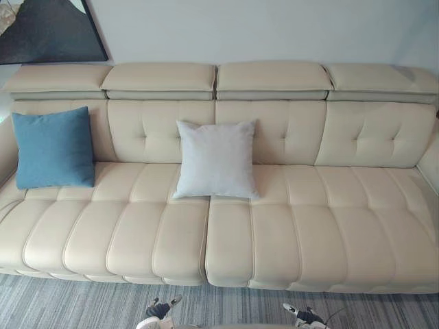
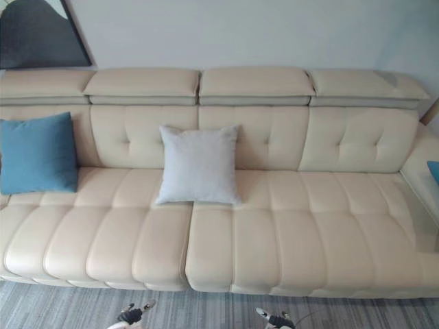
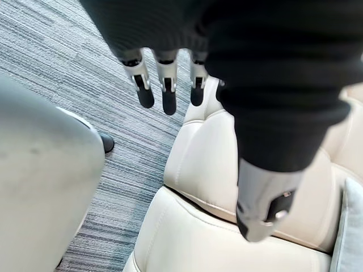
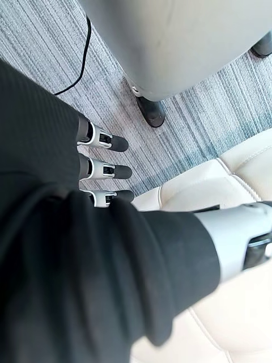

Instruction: Pick up cushions and gather them together orderly.

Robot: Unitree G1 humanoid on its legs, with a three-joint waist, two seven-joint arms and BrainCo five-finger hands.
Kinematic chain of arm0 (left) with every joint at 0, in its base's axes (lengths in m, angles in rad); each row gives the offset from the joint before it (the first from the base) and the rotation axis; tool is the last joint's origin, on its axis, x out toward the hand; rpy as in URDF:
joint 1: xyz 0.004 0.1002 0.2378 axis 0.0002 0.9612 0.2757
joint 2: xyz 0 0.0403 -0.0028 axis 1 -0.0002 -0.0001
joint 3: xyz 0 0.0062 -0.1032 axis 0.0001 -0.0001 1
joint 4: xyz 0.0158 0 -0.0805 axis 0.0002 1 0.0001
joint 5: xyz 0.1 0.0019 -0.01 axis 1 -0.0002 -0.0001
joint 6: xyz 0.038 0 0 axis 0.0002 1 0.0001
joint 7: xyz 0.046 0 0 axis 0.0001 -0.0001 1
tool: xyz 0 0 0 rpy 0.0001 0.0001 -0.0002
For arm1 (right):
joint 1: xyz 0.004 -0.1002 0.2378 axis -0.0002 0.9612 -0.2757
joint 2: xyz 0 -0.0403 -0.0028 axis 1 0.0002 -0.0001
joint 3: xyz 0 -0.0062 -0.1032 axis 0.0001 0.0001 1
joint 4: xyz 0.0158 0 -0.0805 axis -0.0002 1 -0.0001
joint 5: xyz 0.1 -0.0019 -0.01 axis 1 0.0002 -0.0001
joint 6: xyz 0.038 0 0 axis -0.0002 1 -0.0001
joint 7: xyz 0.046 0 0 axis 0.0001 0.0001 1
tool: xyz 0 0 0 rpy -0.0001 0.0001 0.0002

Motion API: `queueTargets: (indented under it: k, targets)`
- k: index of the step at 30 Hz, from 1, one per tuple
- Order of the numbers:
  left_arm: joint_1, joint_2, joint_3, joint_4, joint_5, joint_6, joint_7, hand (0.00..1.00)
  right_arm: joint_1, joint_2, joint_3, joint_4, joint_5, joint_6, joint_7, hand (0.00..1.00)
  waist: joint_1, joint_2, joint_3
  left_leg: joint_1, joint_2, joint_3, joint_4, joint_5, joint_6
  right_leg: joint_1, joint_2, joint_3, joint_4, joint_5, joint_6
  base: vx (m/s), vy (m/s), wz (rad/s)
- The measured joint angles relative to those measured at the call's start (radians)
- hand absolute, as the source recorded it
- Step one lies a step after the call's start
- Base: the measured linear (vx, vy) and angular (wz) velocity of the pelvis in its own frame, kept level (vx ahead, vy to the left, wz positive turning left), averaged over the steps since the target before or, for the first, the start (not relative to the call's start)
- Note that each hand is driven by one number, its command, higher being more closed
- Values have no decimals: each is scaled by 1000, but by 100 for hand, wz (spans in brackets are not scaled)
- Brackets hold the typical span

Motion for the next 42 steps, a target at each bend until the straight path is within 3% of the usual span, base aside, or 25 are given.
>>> queueTargets:
  k: [13, 18, 21, 22, 23, 24, 26, 27, 28, 29, 31, 33, 34, 35, 36, 37, 40, 42]
  targets:
    - [-11, 3, -5, 20, -5, -2, 1, 0, 1, 0, 3, 6, 2, 4, 12, 0, -6, -2, -1, 7, -3, 14, -30, 1, -1, -6, -2, 10, -18, 2, 4, 4, 1, -2]
    - [-30, 11, -21, 40, -8, 0, 1, 0, -14, 1, 3, 10, 4, 14, 20, 0, -8, -6, 3, 37, 12, 140, -59, -10, -10, -59, 20, 124, -22, 28, 0, 59, 35, -72]
    - [-38, 14, -21, 50, -2, 0, 1, 0, -29, 4, 8, 10, 4, 13, 21, 0, -9, -7, 6, 51, 38, 270, -50, -32, -8, -116, 67, 219, -39, 104, -18, 25, 3, -159]
    - [-43, 16, -21, 60, 0, 0, 1, 0, -36, 1, 19, 11, 3, 14, 21, 0, -9, -4, 9, 53, 49, 318, -38, -40, -5, -141, 87, 202, -52, 150, -28, 15, -34, -180]
    - [-47, 19, -22, 61, 3, 0, 1, 0, -52, 0, 29, 11, 3, 15, 21, 0, -10, 4, 19, 53, 65, 365, -28, -41, -4, -159, 95, 120, -68, 184, -57, 13, -92, -164]
    - [-53, 19, -28, 59, 3, 0, 1, 0, -59, -3, 32, 11, 2, 16, 21, 0, -20, 10, 23, 55, 70, 389, -26, -41, -3, -170, 91, 26, -64, 175, -80, 18, -106, -127]
    - [-82, 22, -79, 54, 22, 0, 1, 0, -57, -18, 31, 12, -1, 19, 20, 0, -41, 20, 47, 82, 69, 456, -13, -41, -3, -203, 29, -358, 78, 54, -158, -10, -135, -94]
    - [-81, 22, -90, 47, 22, -1, 1, 0, -56, -23, 32, 14, -1, 19, 20, 0, -43, 24, 51, 94, 70, 470, -6, -43, -5, -203, 7, -421, 110, 47, -167, -9, -113, -84]
    - [-78, 25, -94, 35, 25, -3, -1, 0, -56, -29, 33, 19, -2, 21, 20, 0, -48, 16, 54, 113, 69, 480, 4, -47, -11, -197, 7, -433, 130, 43, -140, 25, -77, -72]
    - [-80, 27, -94, 35, 30, -3, -2, 0, -56, -35, 33, 21, -2, 20, 20, 0, -53, 25, 58, 124, 72, 488, 5, -49, -14, -190, 26, -400, 132, 43, -133, 36, -123, -93]
    - [-81, 31, -101, 36, 31, -2, -6, 0, -73, -47, 41, 41, -5, 21, 21, 0, -54, 40, 74, 118, 126, 521, 113, -79, -57, -218, 62, -330, 159, -6, -135, 5, -152, -101]
    - [-83, 26, -94, 36, 27, 1, -8, 0, -70, -45, 32, 38, 0, 21, 21, 0, -58, 36, 86, 44, 207, 493, 354, -90, -44, -224, 89, -298, 183, -31, -153, 57, -235, -80]
    - [-81, 17, -76, 34, 26, 2, -8, 0, -70, -47, 31, 36, 2, 20, 19, 0, -57, 40, 98, -7, 252, 429, 512, -78, 37, -217, 112, -265, 199, -42, -168, 129, -306, -80]
    - [-81, 16, -60, 26, 25, 1, -9, 0, -69, -44, 35, 35, 2, 20, 19, 0, -51, 43, 106, -50, 263, 354, 606, -58, 86, -205, 130, -231, 200, -50, -181, 111, -219, -118]
    - [-75, 9, -50, 21, 21, 0, -8, 0, -75, -49, 42, 34, 5, 19, 18, 0, -41, 44, 108, -106, 226, 217, 688, -89, 57, -201, 155, -171, 200, -56, -194, 145, -126, -140]
    - [-67, 6, -50, 16, 20, 0, -8, 0, -91, -49, 40, 36, 10, 17, 17, 0, -39, 47, 109, -146, 171, 138, 699, -133, 7, -200, 170, -121, 190, -56, -192, 175, -78, -152]
    - [-64, -12, -48, -14, 18, -4, -8, 0, -85, -40, 41, 28, 12, 15, 15, 0, -23, 51, 112, -224, 64, 24, 592, -202, -2, -160, 214, 5, 155, -49, -179, 192, -55, -132]
    - [-59, -24, -29, -39, 17, -6, -8, 0, -78, -33, 41, 8, 14, 16, 15, 0, -6, 53, 112, -272, 3, -84, 509, -209, -14, -137, 244, 86, 144, -56, -178, 271, 29, -143]
